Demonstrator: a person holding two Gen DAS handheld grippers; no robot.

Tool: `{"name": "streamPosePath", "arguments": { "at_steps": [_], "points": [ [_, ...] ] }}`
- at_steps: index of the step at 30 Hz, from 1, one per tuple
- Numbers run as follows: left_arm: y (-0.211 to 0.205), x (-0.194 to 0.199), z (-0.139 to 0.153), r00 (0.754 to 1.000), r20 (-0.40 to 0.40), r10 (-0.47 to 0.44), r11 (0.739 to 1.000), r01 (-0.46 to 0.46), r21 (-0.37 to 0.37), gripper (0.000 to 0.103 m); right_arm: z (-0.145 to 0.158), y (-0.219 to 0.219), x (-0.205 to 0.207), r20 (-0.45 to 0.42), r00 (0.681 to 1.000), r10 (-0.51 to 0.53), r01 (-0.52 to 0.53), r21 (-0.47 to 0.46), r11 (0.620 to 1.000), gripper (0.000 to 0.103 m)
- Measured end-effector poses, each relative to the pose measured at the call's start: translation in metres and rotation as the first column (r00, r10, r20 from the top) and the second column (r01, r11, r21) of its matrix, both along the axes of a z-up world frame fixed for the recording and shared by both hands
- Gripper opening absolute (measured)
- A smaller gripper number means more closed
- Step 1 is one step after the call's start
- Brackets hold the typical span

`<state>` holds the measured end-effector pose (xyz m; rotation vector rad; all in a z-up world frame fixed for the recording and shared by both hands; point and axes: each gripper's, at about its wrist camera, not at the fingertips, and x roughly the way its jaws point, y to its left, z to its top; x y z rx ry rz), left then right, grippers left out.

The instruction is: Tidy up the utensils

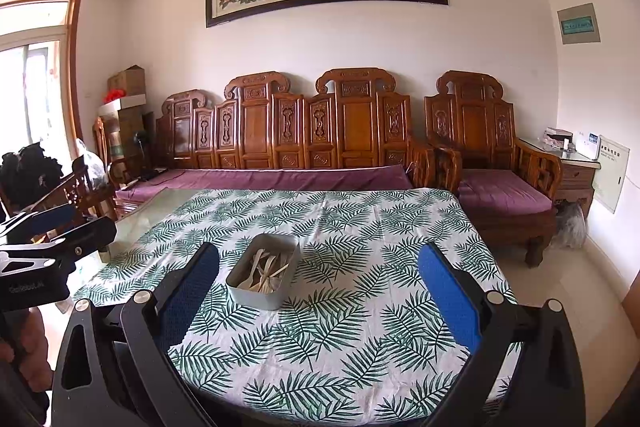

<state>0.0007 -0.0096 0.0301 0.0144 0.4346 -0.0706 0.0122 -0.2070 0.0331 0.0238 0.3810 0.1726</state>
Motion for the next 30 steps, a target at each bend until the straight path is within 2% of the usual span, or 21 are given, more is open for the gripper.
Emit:
{"name": "streamPosePath", "arguments": {
  "at_steps": [30],
  "points": [
    [-0.0019,0.0006,-0.0045,1.0,-0.002,0.0,1.0,0.0,-0.002,0.095,-0.0016,-0.0006,0.0007,0.0,1.0,-0.001,0.001,0.002,1.0,0.1]
  ]
}}
